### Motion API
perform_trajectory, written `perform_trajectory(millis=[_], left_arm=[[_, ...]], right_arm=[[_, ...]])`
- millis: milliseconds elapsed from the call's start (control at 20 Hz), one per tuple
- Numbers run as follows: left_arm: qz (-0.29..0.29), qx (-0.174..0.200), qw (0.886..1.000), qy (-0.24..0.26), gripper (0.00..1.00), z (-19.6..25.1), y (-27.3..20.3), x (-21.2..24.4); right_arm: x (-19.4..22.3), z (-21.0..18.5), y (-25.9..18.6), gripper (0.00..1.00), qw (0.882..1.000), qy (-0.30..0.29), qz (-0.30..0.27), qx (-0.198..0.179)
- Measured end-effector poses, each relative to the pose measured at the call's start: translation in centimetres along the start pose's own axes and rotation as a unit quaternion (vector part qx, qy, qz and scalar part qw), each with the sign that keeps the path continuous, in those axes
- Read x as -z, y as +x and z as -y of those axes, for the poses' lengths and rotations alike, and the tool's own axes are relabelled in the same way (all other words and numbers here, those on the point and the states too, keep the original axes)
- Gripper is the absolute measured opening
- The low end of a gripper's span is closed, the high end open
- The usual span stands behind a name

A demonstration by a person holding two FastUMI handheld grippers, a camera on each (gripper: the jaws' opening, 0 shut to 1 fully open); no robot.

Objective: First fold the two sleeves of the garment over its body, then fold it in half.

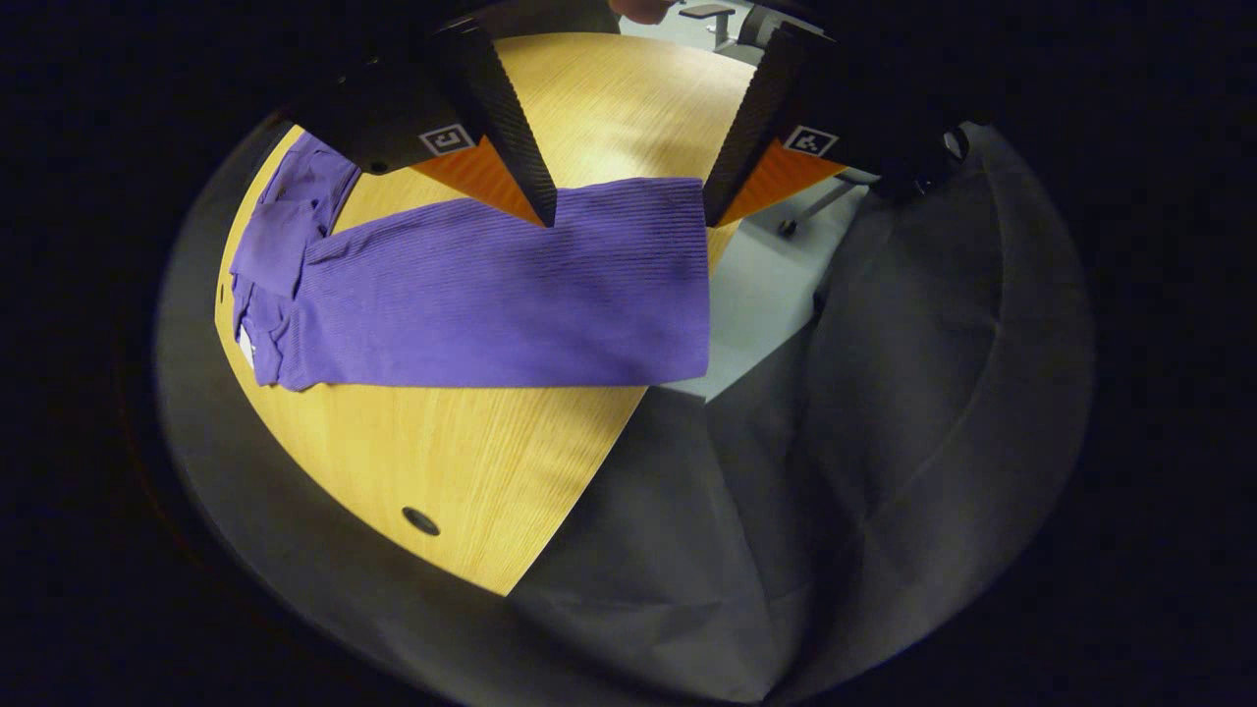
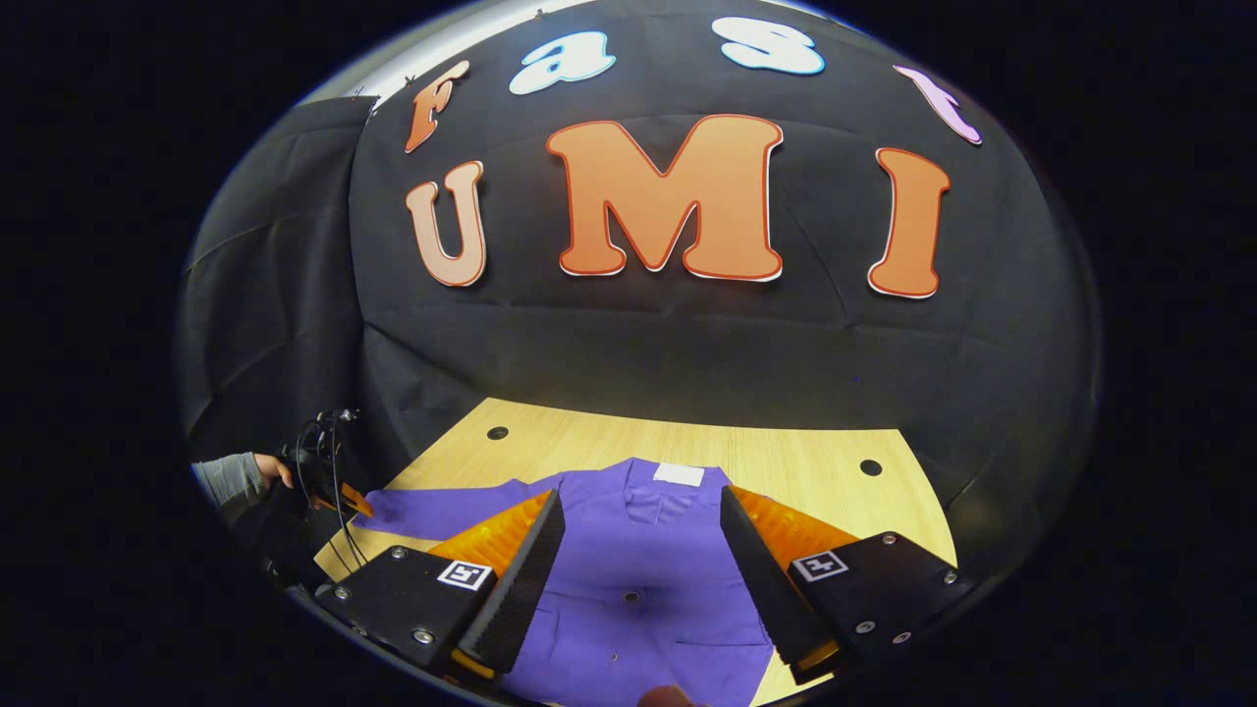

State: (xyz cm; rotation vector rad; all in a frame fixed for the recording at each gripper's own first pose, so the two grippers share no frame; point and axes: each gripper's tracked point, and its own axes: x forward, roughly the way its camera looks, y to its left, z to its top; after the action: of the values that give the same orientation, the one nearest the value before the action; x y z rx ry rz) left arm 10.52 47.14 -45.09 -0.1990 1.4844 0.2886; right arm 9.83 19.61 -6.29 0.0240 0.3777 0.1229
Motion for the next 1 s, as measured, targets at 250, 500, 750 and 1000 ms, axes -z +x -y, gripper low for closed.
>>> perform_trajectory(millis=[250, 500, 750, 1000], left_arm=[[-0.022, -0.006, 1.000, -0.010, 0.98, -0.9, 2.3, -0.8], [-0.037, -0.023, 0.999, -0.008, 0.94, -1.2, 3.3, -1.6], [-0.054, -0.039, 0.998, -0.006, 0.85, -0.3, 3.5, -1.8], [-0.040, -0.017, 0.999, 0.019, 0.26, 0.9, 3.7, -2.4]], right_arm=[[1.3, 0.9, -0.4, 0.95, 1.000, 0.012, -0.018, 0.007], [1.9, 1.3, -0.7, 0.95, 1.000, 0.001, -0.025, 0.011], [2.2, 2.1, -1.0, 0.95, 0.999, 0.009, -0.027, 0.017], [3.6, 4.2, -1.9, 0.95, 0.999, 0.020, -0.032, 0.037]])
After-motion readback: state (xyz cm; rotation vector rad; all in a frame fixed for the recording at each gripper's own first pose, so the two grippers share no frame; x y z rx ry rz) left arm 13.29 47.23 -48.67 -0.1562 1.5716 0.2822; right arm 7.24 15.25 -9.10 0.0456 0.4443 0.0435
